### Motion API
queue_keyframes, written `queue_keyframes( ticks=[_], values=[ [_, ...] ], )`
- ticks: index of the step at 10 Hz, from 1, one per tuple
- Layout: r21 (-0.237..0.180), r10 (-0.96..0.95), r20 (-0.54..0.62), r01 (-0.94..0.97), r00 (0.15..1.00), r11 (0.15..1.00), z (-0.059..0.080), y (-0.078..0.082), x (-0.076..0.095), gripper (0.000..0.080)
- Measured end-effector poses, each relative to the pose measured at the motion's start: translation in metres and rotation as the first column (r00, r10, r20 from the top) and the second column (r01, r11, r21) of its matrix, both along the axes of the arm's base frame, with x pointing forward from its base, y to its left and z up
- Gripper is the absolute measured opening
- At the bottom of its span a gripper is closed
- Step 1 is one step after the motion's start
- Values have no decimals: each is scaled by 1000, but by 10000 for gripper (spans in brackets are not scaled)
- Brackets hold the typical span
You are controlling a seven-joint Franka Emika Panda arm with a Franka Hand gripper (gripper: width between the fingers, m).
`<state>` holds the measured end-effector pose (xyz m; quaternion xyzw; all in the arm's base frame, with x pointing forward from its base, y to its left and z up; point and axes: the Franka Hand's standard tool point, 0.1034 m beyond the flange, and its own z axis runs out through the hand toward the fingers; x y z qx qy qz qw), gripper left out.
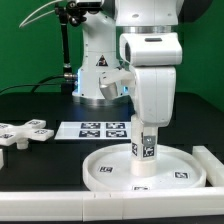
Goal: Assemble round table
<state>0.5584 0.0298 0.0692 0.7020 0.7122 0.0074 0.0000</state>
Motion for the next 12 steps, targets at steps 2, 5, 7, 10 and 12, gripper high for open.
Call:
queue_keyframes(
  ticks=[2, 5, 7, 10, 12],
  values=[
    [-17, 67, 1, -67, 998, 998, 0, 0, 0, 649],
    [-17, 53, -4, -53, 999, 998, -1, 0, -1, 555],
    [-17, 52, -5, -52, 999, 999, -1, -1, -1, 407],
    [-16, 1, -5, -1, 1000, 1000, -1, -1, -1, 407],
    [-14, -184, -11, 183, 983, 983, -1, -1, -2, 407]
  ],
)
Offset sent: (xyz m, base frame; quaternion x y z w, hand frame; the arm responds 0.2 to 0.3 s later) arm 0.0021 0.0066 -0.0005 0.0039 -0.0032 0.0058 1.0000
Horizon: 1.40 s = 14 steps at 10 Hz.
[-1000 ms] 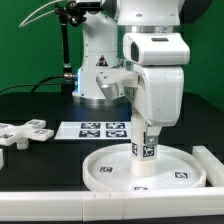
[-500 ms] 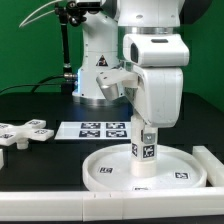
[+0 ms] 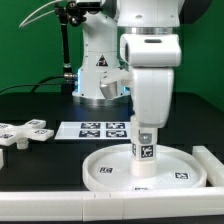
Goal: Assemble round table
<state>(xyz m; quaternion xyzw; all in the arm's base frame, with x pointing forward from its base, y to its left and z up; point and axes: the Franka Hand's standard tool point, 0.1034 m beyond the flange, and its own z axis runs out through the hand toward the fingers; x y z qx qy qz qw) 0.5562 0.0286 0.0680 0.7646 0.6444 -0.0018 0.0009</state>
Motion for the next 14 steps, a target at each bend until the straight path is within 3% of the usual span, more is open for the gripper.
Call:
queue_keyframes(
  ticks=[4, 8, 10, 14],
  values=[
    [-3, -203, -10, 203, 979, 979, -1, -2, -2, 409],
    [-6, -450, -9, 450, 893, 893, -1, -1, -2, 409],
    [-3, -604, -16, 605, 796, 797, -2, -3, -3, 409],
    [10, -868, -42, 869, 495, 495, -2, -1, -4, 409]
  ],
)
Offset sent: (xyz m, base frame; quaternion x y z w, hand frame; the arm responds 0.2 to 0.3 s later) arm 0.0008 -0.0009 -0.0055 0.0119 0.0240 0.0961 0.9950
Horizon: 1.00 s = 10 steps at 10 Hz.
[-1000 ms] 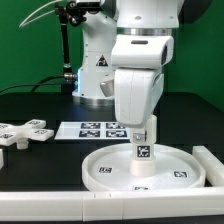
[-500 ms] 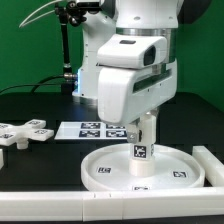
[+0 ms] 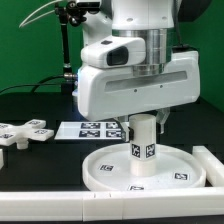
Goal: Assemble round table
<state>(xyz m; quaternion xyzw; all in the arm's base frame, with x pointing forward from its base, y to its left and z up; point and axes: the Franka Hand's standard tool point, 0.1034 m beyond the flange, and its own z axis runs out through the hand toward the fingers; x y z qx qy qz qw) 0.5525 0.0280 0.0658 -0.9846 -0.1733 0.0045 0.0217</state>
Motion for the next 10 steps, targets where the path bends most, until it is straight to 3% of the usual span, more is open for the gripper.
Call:
queue_keyframes(
  ticks=[6, 10],
  values=[
    [6, -433, -25, 433, 901, 901, 0, 0, 0, 409],
    [24, -743, -75, 746, 665, 665, -1, -2, -1, 409]
  ],
)
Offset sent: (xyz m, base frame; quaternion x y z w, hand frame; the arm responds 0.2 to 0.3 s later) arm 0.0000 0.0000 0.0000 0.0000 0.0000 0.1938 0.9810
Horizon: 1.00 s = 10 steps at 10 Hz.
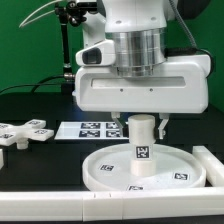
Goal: Assemble round table
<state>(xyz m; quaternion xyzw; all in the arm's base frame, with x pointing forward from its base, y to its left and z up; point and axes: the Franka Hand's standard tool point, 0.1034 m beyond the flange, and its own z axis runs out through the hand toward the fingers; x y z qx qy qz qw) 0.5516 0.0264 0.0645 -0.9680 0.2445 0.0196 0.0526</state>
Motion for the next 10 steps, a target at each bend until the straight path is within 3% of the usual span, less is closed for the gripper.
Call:
queue_keyframes(
  ticks=[5, 10],
  values=[
    [12, -246, -28, 247, 969, 969, 0, 2, 0, 409],
    [38, -577, -89, 582, 812, 812, 0, 1, 0, 409]
  ],
)
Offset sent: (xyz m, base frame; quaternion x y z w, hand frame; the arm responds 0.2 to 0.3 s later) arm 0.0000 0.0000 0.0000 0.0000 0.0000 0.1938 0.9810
